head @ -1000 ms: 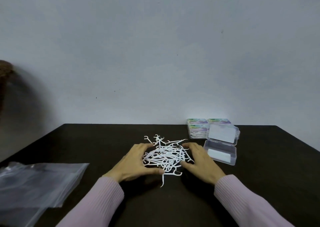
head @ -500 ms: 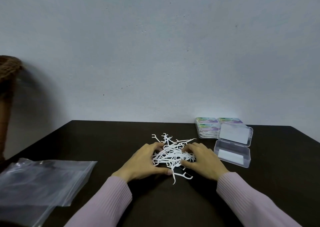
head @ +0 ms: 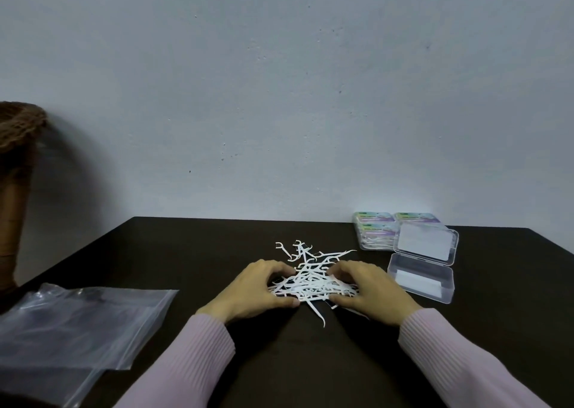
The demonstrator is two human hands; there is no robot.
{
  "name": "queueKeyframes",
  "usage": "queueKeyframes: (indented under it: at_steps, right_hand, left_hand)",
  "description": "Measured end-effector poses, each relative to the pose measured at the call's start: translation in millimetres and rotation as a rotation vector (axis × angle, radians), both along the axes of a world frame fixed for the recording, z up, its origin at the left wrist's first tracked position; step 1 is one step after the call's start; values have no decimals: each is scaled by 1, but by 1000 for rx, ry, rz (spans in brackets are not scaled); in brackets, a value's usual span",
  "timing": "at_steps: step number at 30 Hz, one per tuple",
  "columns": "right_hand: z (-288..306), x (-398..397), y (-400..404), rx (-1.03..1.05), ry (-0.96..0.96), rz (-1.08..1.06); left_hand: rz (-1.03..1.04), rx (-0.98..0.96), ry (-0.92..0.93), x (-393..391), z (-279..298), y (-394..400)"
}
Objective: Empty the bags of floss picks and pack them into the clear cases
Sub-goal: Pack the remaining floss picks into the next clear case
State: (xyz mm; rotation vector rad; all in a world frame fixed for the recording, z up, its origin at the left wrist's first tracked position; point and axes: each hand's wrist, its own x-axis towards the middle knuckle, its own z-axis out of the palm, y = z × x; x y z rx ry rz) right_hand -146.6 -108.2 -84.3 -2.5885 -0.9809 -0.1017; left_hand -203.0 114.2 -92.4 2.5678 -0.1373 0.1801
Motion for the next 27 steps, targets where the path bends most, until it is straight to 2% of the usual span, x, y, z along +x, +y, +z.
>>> queueKeyframes:
  at_steps: [11,17,22,27]
  right_hand:
    - [1,4,-4,159,-9,63]
    - [1,7,-8,306,-14,8]
    - [3,12,-15,391,52,-44]
    - [11,15,-26,436,73,-86]
  left_hand:
    - [-5,-67,-163,-1,-1,-9]
    - [14,-110,-244,-3,1,-9]
    - [-9,-72,-324,-4,0,-13]
    - [21,-143,-365,-3,0,-13]
